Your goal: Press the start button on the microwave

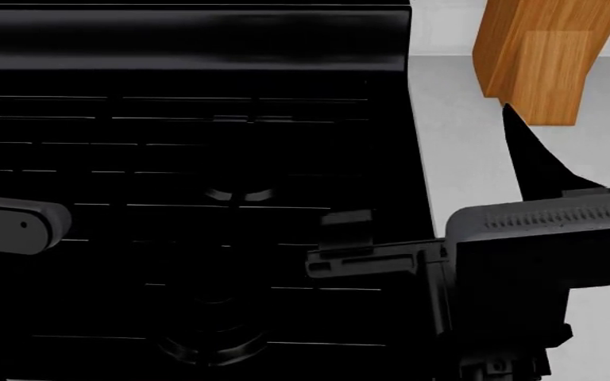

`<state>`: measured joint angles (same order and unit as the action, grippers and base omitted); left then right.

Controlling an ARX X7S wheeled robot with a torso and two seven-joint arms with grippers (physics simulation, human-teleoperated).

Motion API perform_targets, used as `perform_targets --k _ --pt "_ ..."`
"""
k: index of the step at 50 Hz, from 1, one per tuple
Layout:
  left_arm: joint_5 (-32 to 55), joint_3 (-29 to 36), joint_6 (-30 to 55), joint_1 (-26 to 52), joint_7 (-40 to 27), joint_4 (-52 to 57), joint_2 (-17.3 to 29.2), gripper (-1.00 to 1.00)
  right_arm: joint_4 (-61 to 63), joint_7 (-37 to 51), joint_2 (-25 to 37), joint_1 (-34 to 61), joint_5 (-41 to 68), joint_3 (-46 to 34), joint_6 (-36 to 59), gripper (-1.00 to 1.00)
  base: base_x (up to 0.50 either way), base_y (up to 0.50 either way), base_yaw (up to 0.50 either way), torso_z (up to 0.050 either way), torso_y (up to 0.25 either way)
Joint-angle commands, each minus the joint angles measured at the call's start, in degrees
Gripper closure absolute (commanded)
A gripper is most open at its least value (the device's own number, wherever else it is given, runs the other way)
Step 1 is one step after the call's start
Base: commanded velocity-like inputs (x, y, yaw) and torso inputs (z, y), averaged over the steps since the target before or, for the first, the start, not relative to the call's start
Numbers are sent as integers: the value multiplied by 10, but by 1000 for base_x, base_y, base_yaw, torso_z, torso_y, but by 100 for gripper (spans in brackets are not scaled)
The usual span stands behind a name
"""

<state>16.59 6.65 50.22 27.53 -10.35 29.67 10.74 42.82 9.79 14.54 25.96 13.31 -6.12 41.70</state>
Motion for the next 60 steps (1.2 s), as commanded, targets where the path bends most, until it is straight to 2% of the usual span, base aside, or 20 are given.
perform_targets --k 1,6,8,19,20,31,33,35,37,43,50,60 --pt "4 1 -7 1 -1 -11 1 -100 89 59 25 85 -82 -48 15 -100 0 0 0 0 0" --pt "4 3 -14 3 0 -19 3 -100 104 53 56 122 -111 -85 76 -100 0 0 0 0 0" --pt "3 5 -15 5 0 -20 3 -100 110 32 54 141 -88 -67 68 -100 0 0 0 0 0" --pt "2 12 -20 9 -2 -20 9 -100 119 -22 6 312 10 32 258 -100 0 0 0 0 0" --pt "2 12 -21 9 -2 -21 10 -100 119 -25 1 323 17 40 270 100 0 0 0 0 0" --pt "5 12 -21 9 -5 -21 14 -100 90 -64 9 558 78 74 479 100 0 0 0 0 0" --pt "6 12 -19 10 -6 -19 15 -100 60 -31 30 595 134 64 483 100 0 0 0 0 0" --pt "7 12 -17 11 -8 -17 15 -100 4 80 54 632 281 81 483 100 0 0 0 0 0" --pt "6 13 -18 11 -8 -18 16 -100 -27 154 72 663 388 79 482 100 0 0 0 0 0" --pt "9 14 -17 13 -8 -16 18 -100 -111 240 90 720 509 69 481 100 0 0 0 0 0" --pt "11 17 -16 16 -10 -15 20 -100 -194 294 100 773 575 42 474 100 0 0 0 0 0" --pt "14 19 -18 17 -10 -15 23 -100 -277 272 115 845 561 -13 448 100 0 0 0 0 0"
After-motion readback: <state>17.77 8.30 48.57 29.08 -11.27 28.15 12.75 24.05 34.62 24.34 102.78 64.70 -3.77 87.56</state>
